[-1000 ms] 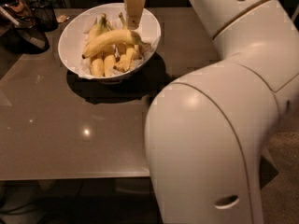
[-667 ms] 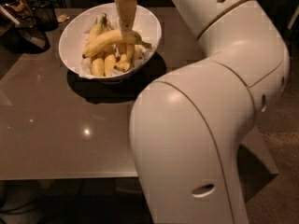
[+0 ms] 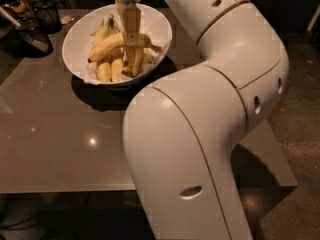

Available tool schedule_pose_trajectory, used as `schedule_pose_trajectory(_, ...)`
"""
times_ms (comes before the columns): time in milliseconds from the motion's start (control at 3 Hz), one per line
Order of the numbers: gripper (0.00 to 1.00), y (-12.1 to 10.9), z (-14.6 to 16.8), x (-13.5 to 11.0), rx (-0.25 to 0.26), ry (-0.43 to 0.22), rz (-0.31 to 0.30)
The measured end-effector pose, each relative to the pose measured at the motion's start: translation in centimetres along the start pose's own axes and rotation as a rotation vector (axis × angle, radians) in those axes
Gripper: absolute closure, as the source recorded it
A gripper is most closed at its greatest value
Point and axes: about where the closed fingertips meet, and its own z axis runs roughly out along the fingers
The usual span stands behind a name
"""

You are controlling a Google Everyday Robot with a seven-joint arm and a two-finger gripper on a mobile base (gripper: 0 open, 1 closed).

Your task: Pick banana from white bowl

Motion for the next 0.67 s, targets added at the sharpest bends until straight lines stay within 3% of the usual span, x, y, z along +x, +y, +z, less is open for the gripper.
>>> schedule_pose_trajectory(667,0.29,0.1,2.5,0.3,-0.049,0.016,-0.01)
